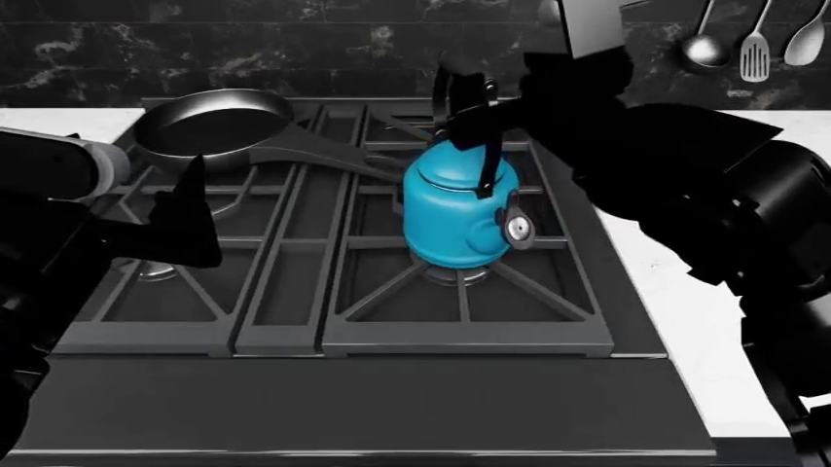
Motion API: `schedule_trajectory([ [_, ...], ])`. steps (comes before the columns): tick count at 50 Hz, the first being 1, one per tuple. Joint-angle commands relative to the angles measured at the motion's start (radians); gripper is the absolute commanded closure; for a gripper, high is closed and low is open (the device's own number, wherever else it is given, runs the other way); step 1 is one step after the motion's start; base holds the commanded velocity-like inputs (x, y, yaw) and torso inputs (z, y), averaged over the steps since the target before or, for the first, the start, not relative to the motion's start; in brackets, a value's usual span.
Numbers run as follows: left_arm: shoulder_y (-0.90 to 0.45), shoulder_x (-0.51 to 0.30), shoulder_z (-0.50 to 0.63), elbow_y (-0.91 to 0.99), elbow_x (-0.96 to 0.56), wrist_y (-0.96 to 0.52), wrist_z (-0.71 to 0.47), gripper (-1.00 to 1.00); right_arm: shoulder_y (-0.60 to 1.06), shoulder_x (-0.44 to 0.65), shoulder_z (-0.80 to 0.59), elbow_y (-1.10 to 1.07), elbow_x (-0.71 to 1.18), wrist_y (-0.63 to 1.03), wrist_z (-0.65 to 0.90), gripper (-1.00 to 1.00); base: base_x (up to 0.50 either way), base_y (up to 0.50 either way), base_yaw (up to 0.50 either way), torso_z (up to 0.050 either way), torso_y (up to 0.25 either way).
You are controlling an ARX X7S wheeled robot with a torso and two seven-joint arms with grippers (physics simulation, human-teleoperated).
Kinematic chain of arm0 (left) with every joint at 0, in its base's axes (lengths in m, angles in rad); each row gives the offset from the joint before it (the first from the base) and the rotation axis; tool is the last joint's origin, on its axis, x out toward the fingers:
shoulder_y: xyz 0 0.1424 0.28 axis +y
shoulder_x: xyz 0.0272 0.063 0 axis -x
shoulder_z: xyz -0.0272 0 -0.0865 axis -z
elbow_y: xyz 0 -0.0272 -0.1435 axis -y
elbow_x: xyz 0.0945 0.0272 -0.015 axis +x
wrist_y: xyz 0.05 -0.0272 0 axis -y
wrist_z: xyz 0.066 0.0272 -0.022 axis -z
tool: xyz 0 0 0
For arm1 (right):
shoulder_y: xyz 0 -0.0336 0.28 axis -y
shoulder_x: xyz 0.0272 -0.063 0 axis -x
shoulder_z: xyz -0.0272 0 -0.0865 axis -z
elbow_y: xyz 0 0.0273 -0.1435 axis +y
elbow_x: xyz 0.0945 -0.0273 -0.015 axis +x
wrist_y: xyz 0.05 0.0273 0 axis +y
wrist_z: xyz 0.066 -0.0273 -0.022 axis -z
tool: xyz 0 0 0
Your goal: Pick the kettle from the counter and place it on a stove burner. Then turn the burner on.
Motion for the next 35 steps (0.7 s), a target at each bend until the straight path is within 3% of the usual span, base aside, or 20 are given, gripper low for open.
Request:
schedule_trajectory([
  [1, -0.002, -0.005, -0.002, 0.004, -0.011, 0.003, -0.007, -1.0, -0.011, 0.031, 0.035, -0.071, 0.051, 0.012, 0.019, -1.0, 0.0, 0.0, 0.0, 0.0, 0.0],
  [35, -0.021, -0.011, -0.006, 0.019, -0.05, 0.012, -0.034, -1.0, -0.172, 0.192, 0.173, -0.439, 0.211, -0.022, 0.243, -1.0, 0.0, 0.0, 0.0, 0.0, 0.0],
])
